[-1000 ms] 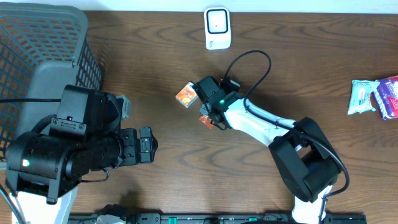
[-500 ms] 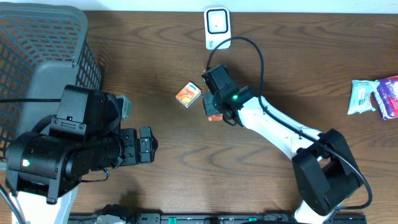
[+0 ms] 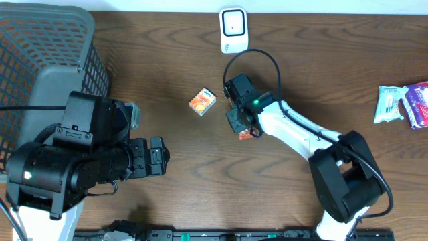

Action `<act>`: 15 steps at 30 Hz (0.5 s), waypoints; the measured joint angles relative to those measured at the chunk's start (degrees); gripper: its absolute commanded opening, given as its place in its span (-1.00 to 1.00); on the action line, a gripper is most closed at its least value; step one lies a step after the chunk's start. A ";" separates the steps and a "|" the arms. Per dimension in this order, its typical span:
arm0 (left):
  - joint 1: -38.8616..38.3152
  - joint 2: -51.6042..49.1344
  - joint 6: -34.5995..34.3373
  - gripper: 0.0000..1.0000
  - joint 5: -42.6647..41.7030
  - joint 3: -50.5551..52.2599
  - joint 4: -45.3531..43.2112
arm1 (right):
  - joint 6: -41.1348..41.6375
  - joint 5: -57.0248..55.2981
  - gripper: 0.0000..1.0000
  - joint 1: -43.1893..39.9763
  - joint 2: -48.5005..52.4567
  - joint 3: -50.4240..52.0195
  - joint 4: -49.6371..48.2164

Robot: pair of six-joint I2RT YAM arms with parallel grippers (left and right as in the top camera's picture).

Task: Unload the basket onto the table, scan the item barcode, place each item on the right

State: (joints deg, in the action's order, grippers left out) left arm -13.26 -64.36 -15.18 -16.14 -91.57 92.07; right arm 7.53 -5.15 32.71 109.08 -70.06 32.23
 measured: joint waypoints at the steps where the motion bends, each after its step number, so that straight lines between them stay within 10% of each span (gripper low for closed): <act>1: 0.00 0.00 0.00 0.95 0.00 0.00 0.00 | 0.13 -0.13 0.50 -0.31 0.35 0.11 0.00; 15: 0.00 0.00 0.00 0.96 0.00 0.00 0.00 | 4.68 1.14 0.57 -0.61 -0.13 -2.03 1.25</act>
State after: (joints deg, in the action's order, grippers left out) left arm -13.26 -64.36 -15.18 -16.14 -91.57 92.07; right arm 12.21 -4.01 32.10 108.95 -72.10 33.47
